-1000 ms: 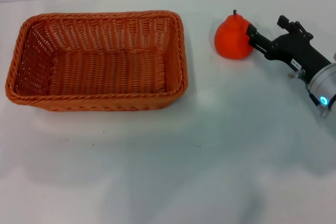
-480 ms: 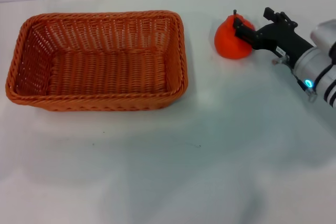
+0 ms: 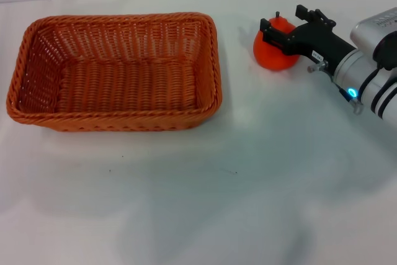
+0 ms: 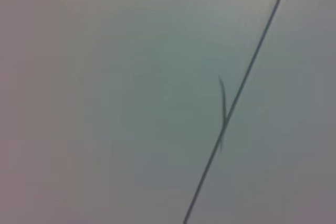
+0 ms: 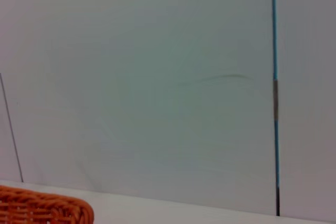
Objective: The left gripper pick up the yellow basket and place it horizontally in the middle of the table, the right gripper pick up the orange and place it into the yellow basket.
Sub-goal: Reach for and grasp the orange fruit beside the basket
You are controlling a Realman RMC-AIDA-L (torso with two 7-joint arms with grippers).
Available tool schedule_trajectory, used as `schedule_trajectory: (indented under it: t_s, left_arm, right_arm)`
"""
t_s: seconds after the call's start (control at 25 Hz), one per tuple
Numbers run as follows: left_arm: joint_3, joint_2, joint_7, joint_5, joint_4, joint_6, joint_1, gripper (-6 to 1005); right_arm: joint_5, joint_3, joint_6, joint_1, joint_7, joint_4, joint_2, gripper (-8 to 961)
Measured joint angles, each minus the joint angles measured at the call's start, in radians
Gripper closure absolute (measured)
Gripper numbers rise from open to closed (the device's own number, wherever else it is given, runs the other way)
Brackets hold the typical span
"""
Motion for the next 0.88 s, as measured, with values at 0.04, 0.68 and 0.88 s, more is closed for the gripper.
schedule_trajectory:
  t_s: [0.04, 0.68, 0.88]
  left_arm:
    - [0.006, 0.000, 0.002, -0.001, 0.000, 0.000, 0.000, 107]
    - [0.015, -0.001, 0.006, -0.004, 0.000, 0.000, 0.001, 108]
    - [0.015, -0.001, 0.006, -0.004, 0.000, 0.002, 0.006, 107]
  right_arm:
    - [0.000, -0.003, 0.004, 0.001, 0.000, 0.000, 0.000, 22]
    - [0.000, -0.021, 0.066, 0.011, 0.023, 0.000, 0.004, 41]
    - [0.000, -0.018, 0.077, 0.013, 0.024, 0.001, 0.005, 53]
